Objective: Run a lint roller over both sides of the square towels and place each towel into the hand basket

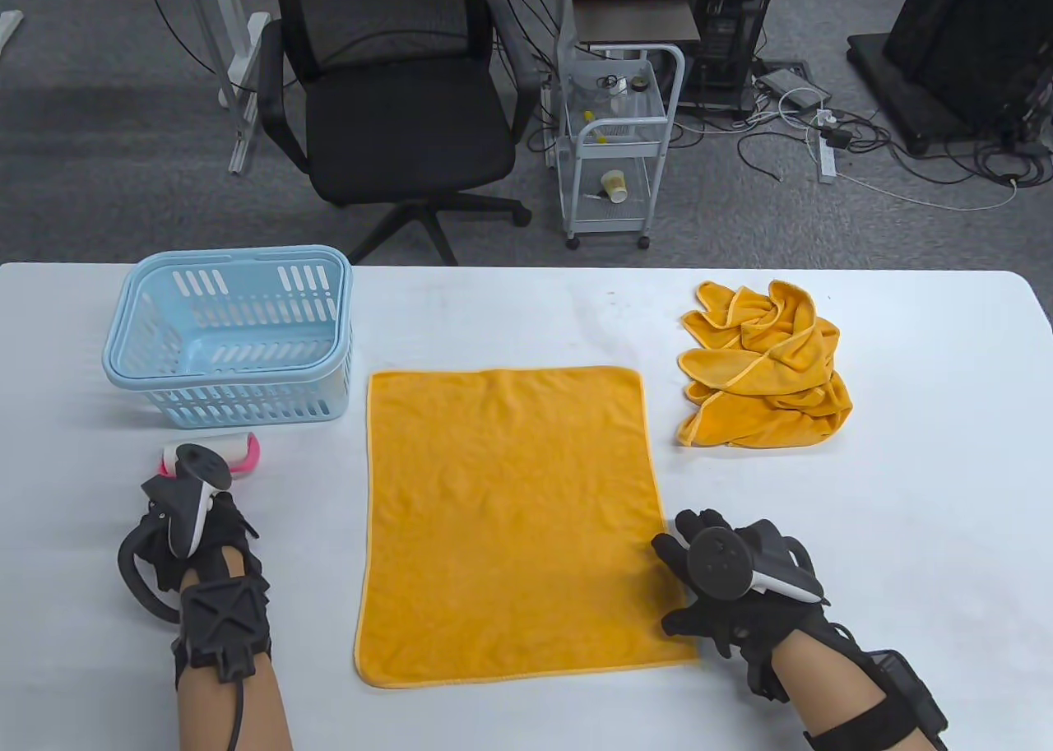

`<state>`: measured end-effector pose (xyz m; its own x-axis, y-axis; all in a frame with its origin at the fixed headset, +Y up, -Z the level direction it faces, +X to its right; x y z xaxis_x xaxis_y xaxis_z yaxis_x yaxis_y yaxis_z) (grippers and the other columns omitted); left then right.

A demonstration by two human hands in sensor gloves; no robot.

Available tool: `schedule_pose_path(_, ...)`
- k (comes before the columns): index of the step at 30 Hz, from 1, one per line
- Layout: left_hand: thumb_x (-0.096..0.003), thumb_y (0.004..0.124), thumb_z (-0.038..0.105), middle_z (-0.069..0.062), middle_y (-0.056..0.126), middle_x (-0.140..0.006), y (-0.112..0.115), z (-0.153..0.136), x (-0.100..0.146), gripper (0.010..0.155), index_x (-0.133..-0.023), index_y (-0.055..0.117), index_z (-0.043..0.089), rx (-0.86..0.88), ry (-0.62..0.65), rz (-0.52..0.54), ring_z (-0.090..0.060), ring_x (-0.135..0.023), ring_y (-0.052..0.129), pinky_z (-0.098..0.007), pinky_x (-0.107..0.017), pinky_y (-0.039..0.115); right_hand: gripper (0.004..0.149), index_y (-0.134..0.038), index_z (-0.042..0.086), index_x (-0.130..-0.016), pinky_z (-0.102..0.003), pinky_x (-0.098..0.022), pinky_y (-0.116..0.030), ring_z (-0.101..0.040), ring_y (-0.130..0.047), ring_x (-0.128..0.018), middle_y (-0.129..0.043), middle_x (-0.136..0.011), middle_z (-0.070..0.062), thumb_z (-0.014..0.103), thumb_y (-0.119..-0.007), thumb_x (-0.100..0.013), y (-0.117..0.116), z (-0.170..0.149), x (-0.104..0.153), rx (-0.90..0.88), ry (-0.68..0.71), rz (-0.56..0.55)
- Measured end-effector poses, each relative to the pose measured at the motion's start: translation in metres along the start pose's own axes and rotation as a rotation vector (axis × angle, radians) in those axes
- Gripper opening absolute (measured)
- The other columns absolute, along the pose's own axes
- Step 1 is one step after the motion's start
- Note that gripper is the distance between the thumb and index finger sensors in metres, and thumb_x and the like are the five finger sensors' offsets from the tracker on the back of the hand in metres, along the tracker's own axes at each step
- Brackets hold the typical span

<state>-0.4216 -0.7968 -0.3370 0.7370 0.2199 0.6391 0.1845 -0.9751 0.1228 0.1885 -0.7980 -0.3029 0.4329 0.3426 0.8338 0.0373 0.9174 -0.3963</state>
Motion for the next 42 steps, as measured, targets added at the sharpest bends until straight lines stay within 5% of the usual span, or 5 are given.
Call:
schedule_pose_path(12,-0.0495,0.08,0.044,-0.006,0.078,-0.102,-0.056,0.076,0.129,0.052,-0.098,0.062,0.034,0.087,0.597,-0.008,-0.046,-0.095,0.082,-0.064,-0.066,0.07,0.095,-0.044,0.017,-0.115,-0.075,-0.068,-0.042,-0.056,-0.028,-0.105,-0.028,-0.117,-0.025,0.056,-0.093,-0.044,-0.008,-0.008,-0.004,0.052,-0.056,0.055)
schedule_pose_path(20,-0.0495,0.075,0.048,-0.001,0.083,-0.093,0.008,0.205,0.307,0.054,-0.099,0.058,0.037,-0.127,1.214,-0.206,-0.03,-0.071,0.1,-0.056,-0.058,0.083,0.096,-0.043,0.018,-0.115,-0.075,-0.068,-0.042,-0.056,-0.029,-0.105,-0.028,-0.117,-0.024,0.057,-0.093,-0.043,-0.012,-0.011,-0.004,0.072,-0.074,0.064)
schedule_pose_path(25,-0.0492,0.075,0.047,-0.001,0.082,-0.093,0.053,0.237,0.362,0.055,-0.1,0.057,0.036,-0.237,1.377,-0.279,-0.029,-0.072,0.1,-0.055,-0.059,0.083,0.096,-0.043,0.018,-0.115,-0.075,-0.068,-0.042,-0.056,-0.029,-0.105,-0.029,-0.117,-0.025,0.057,-0.092,-0.043,-0.012,-0.011,-0.004,0.06,-0.076,0.071)
schedule_pose_path(32,-0.0483,0.079,0.046,-0.001,0.083,-0.093,0.069,0.236,0.36,0.057,-0.1,0.057,0.034,-0.406,1.373,-0.272,-0.029,-0.07,0.1,-0.054,-0.058,0.083,0.095,-0.042,0.018,-0.115,-0.075,-0.067,-0.042,-0.056,-0.03,-0.105,-0.029,-0.116,-0.025,0.056,-0.092,-0.044,-0.012,-0.011,-0.004,0.052,-0.076,0.08)
schedule_pose_path(42,-0.0479,0.081,0.047,0.004,0.082,-0.095,0.043,0.132,0.264,0.057,-0.098,0.057,0.038,-0.565,1.099,-0.282,-0.026,-0.075,0.099,-0.053,-0.062,0.081,0.095,-0.042,0.018,-0.115,-0.075,-0.067,-0.043,-0.056,-0.03,-0.105,-0.029,-0.116,-0.025,0.056,-0.092,-0.044,-0.013,-0.011,-0.005,0.05,-0.074,0.09)
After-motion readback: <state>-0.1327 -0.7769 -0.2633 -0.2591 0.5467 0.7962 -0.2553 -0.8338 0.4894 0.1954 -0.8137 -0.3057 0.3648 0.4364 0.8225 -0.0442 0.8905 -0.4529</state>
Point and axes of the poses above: the tracker on the back of each hand, its own z axis roughly to the thumb side, its own x axis roughly from the fingertips to the wrist, y = z × x, the point moved 5 cm from there along -x, roughly from the wrist to the fingertips
